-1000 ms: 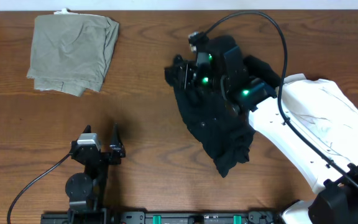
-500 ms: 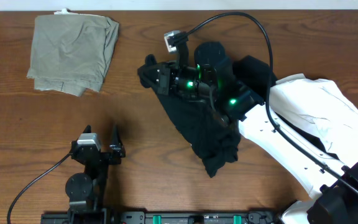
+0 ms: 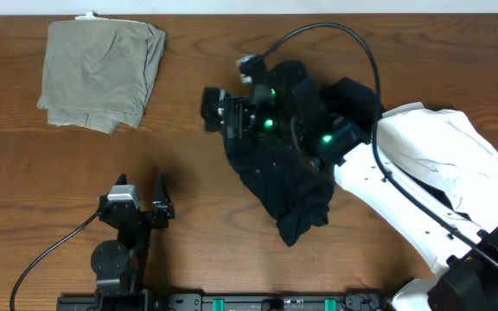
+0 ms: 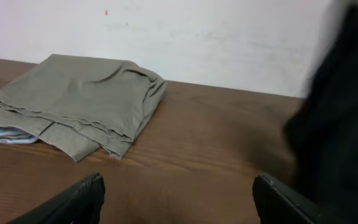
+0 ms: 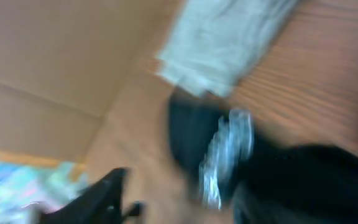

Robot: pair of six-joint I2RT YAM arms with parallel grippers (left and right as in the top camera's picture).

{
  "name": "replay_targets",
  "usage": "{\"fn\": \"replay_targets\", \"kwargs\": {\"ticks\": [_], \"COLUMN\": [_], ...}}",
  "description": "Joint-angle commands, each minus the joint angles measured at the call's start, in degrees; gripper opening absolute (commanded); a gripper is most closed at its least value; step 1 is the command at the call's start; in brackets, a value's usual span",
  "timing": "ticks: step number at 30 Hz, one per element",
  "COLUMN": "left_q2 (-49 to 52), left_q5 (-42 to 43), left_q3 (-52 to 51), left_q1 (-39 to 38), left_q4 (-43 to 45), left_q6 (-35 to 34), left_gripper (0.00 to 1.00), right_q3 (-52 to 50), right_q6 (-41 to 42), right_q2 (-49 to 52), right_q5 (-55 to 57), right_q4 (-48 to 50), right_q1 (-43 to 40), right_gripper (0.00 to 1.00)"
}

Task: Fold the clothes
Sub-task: 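Lift the black shirt with the right gripper and drag it leftward, then release the black shirt and pull the right gripper back right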

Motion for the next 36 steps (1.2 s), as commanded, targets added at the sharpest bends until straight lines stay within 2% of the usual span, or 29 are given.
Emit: {"fn": "replay_targets", "kwargs": {"ticks": [1, 3, 7, 12, 18, 21, 26, 36], "left_q2": [0.0, 0.0, 0.0, 0.0, 0.0, 0.0, 0.0, 0.0], "left_q5": [1.2, 1.2, 1.2, 1.2, 1.2, 1.2, 1.2, 1.2], "left_q3": [-1.0, -1.0, -1.0, -1.0, -1.0, -1.0, -1.0, -1.0], "left_q1": [0.2, 0.2, 0.2, 0.2, 0.2, 0.2, 0.2, 0.2], "left_q4": [-1.9, -1.9, -1.9, -1.9, -1.9, -1.9, -1.9, -1.9], "left_q6": [-0.5, -0.5, -0.5, -0.5, -0.5, -0.5, -0.5, -0.5], "left_gripper": [0.78, 0.78, 0.78, 0.78, 0.78, 0.78, 0.78, 0.78], "right_q3": [0.9, 0.9, 0.9, 0.9, 0.6, 0.6, 0.6, 0.6], "right_q6": [-4.3, -4.2, -4.1, -4.3, -5.2, -5.2, -5.1, -5.4], "right_q2": [-0.8, -1.6, -4.6, -5.8, -3.9, -2.3, 2.3, 13.3], "right_q5": [8.2, 8.0, 9.2, 15.0, 23.8, 27.9, 28.4, 28.4], "right_q4": [-3.5, -6.2, -14.4, -29.7, -39.6, -41.1, -40.4, -37.4], "right_q1": [-4.4, -8.1, -18.1, -32.8, -43.5, -46.2, -49.0, -49.5], "right_gripper": [0.66, 0.73, 0.77, 0.78, 0.79, 0.79, 0.79, 0.8]}}
